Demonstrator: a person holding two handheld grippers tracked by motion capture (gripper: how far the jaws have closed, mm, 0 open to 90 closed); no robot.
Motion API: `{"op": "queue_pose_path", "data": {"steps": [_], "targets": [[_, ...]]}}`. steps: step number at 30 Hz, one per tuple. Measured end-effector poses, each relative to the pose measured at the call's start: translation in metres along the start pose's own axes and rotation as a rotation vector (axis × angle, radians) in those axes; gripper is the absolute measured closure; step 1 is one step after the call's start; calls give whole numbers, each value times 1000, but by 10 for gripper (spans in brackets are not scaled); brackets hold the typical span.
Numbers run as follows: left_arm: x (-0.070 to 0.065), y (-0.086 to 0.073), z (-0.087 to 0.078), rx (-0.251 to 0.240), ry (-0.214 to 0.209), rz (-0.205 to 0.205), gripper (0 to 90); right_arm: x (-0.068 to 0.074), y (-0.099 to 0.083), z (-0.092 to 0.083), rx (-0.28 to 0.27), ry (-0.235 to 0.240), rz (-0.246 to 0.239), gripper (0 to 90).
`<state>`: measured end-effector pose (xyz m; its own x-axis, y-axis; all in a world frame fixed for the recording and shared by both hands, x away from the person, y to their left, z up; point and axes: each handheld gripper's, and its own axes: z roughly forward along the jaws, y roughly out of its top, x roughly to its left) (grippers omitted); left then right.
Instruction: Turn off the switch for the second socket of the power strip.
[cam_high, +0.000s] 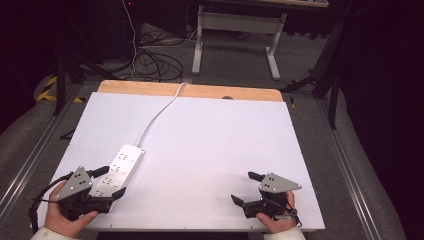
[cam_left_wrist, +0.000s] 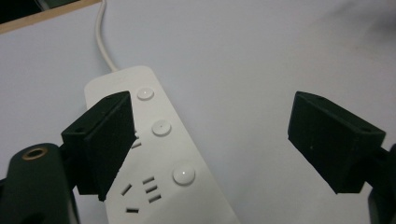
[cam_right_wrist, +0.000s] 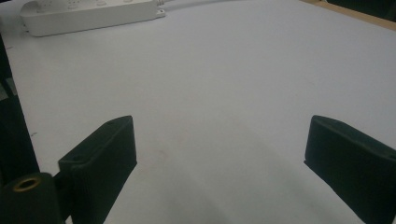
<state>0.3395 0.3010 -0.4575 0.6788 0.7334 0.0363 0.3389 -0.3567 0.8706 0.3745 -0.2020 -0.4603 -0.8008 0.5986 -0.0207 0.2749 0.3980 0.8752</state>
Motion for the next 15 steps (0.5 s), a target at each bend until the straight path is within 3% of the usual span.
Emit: {"op": "queue_pose_path", "data": {"steps": [6, 15], "targets": [[1, -8, -2, -13, -31, -35, 160, 0, 0, 0, -1, 0, 0, 93], [0, -4, -2, -39, 6, 9, 163, 0, 0, -1, -7, 5, 5, 93]]}}
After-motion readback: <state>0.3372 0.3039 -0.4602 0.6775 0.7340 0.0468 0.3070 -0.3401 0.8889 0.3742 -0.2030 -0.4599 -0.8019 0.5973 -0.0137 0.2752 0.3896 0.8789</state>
